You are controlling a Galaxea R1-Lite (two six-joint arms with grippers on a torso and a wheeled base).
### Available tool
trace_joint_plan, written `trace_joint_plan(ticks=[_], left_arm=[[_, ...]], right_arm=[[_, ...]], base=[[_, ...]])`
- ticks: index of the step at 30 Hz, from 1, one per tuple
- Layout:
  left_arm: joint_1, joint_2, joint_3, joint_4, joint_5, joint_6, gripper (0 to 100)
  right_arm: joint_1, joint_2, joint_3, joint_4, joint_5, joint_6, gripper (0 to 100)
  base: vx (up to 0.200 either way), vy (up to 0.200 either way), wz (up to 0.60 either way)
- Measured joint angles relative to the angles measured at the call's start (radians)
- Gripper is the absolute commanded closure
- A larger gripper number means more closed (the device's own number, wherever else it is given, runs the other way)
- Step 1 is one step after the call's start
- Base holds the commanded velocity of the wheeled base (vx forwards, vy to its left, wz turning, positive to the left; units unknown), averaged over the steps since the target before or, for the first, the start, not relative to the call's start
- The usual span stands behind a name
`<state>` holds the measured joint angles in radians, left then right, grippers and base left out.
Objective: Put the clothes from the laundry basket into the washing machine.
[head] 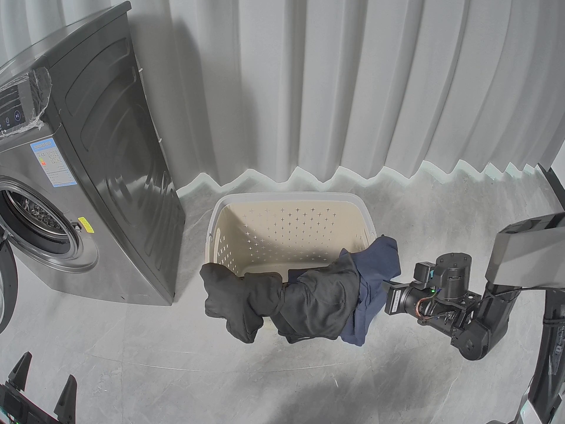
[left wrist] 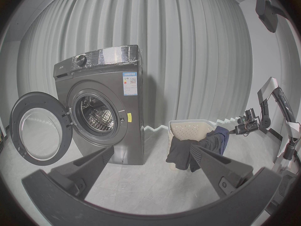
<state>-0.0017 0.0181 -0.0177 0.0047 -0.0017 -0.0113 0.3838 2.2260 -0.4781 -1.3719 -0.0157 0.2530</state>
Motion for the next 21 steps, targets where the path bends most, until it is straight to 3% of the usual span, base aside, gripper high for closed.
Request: trace_joint_plan(ticks=[16, 21], left_arm=[[0.000, 0.000, 0.000, 0.000, 0.000, 0.001, 0], [0.000, 0.000, 0.000, 0.000, 0.000, 0.001, 0]], right_arm=[[0.079, -0.340, 0.105, 0.013, -0.012, -0.002, 100], [0.098, -0.401, 0.130, 0.103, -0.030, -0.002, 100]], base=[[0.000, 0.000, 0.00], [0.000, 0.000, 0.00]])
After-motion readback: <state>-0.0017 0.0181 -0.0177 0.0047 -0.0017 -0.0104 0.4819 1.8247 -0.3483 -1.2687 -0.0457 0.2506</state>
